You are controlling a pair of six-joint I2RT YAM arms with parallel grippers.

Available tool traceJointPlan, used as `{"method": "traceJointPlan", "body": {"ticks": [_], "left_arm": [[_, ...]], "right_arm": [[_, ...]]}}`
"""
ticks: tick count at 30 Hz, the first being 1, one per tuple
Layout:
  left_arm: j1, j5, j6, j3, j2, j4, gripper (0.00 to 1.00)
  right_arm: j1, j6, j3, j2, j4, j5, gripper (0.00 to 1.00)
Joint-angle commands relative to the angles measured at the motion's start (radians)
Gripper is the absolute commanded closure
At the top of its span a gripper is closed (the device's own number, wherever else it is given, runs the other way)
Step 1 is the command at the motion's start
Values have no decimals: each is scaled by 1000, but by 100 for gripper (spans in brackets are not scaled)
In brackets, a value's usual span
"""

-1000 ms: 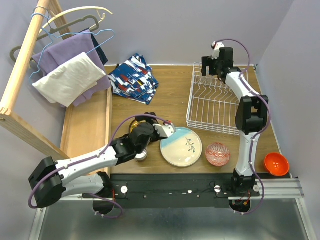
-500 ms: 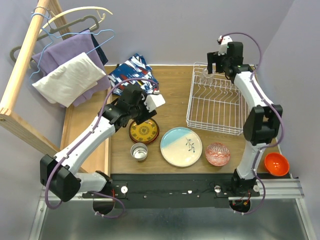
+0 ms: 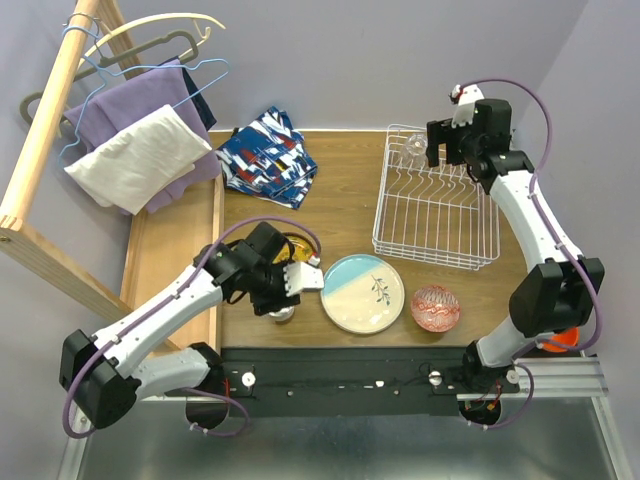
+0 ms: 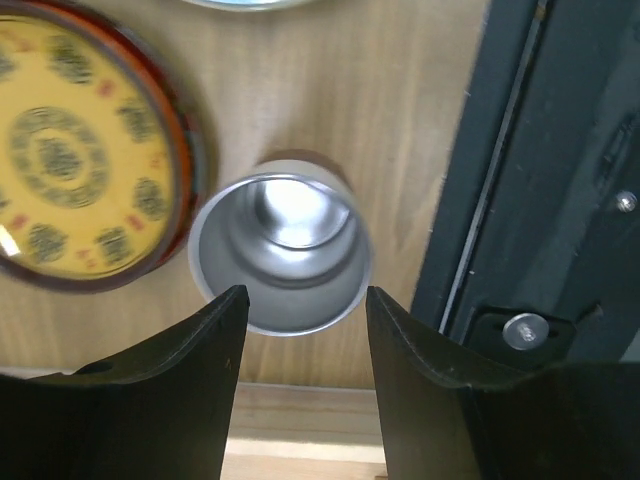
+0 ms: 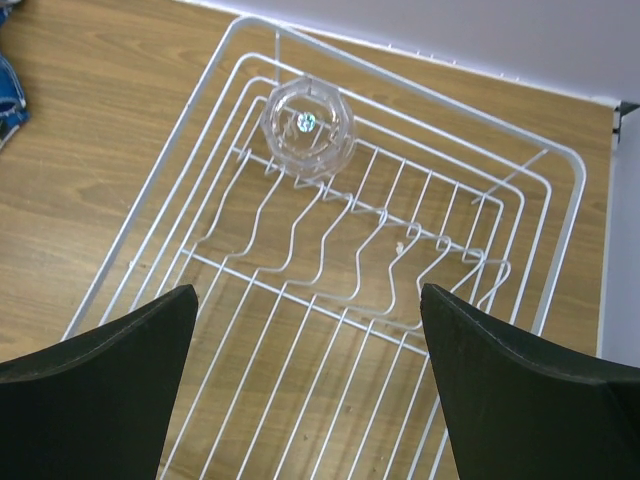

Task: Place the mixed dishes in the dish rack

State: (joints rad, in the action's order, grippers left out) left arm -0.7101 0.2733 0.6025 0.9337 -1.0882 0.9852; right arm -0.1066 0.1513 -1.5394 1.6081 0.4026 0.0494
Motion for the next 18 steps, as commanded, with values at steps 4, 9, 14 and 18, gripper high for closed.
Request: {"method": "traceJointPlan", "body": {"ticks": [4, 9, 14, 18], "left_arm": [[-111, -5, 25, -81, 10, -12, 41], [-117, -17, 10, -102, -10, -48, 43], [-120, 1, 8, -111, -29, -46, 55], [-123, -2, 19, -111, -36, -39, 59]], "right_arm": [[-5, 1, 74, -60, 38, 24, 0], [-7, 1, 102, -88, 33, 29, 0], [-5, 1, 140, -117, 22, 35, 0], [-7, -6, 174, -137, 15, 43, 0]]}}
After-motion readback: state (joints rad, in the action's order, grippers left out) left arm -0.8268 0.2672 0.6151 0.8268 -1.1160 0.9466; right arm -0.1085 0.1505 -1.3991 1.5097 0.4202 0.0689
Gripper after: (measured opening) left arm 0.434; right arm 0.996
